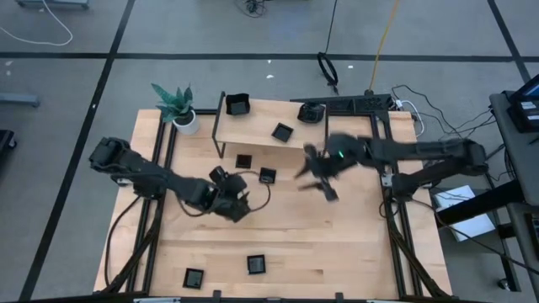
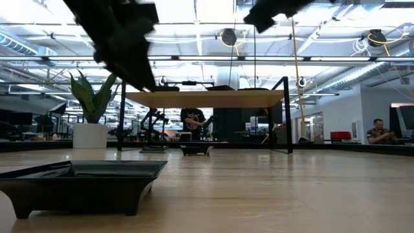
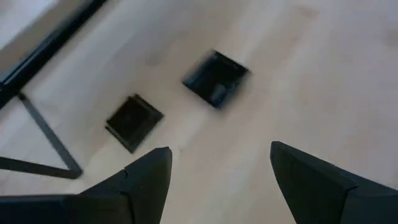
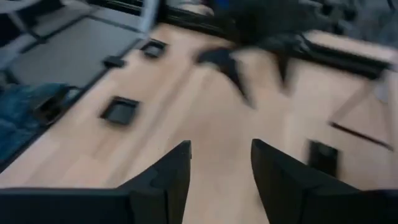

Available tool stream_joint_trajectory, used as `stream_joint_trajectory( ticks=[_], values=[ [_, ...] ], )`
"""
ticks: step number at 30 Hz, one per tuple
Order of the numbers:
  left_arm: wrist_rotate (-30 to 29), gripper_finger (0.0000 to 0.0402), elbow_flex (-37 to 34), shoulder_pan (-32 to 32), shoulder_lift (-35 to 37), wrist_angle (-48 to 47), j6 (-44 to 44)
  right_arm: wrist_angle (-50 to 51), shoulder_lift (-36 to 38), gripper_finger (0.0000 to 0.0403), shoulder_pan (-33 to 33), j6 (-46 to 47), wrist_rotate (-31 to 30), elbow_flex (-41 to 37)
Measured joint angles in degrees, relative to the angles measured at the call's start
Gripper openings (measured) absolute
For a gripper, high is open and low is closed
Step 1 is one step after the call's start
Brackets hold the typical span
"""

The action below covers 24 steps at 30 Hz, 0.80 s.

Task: Pick & Place Mini shaped plates
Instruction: Stack the black square plate on top of the other black square plate on the shelf

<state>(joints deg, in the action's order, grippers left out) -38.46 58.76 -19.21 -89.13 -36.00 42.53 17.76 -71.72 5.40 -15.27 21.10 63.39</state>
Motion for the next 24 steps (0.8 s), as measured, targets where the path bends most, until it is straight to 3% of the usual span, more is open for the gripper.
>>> stream_joint_trajectory(
  ticks=[5,10,14,18,21,24],
  values=[
    [-3.8,0.0273,-1.1,4.6,-5.5,2.6,6.8,-20.8,9.9,0.014,-7.9,0.2,-0.2,-20.2],
    [0.4,0.024,-1.0,5.6,-12.3,-4.1,17.4,-36.3,20.0,0.0125,-11.1,-1.8,-0.3,-34.9],
    [0.3,0.0141,-1.1,3.5,-15.1,-15.1,32.7,-37.8,28.7,0.0116,-11.4,-5.5,-0.3,-39.7],
    [-9.4,0.0024,-1.1,1.2,-17.6,-20.1,45.5,-37.8,35.2,0.0107,-11.4,-7.9,-0.2,-43.9],
    [-13.3,0.0014,-1.0,1.6,-19.8,-19.5,48.7,-37.6,38.8,0.0101,-11.4,-9.8,-0.3,-46.8],
    [-9.1,0.0012,-1.0,3.9,-22.5,-19.4,49.0,-38.1,42.5,0.0097,-11.4,-11.3,-0.2,-47.7]
  ],
)
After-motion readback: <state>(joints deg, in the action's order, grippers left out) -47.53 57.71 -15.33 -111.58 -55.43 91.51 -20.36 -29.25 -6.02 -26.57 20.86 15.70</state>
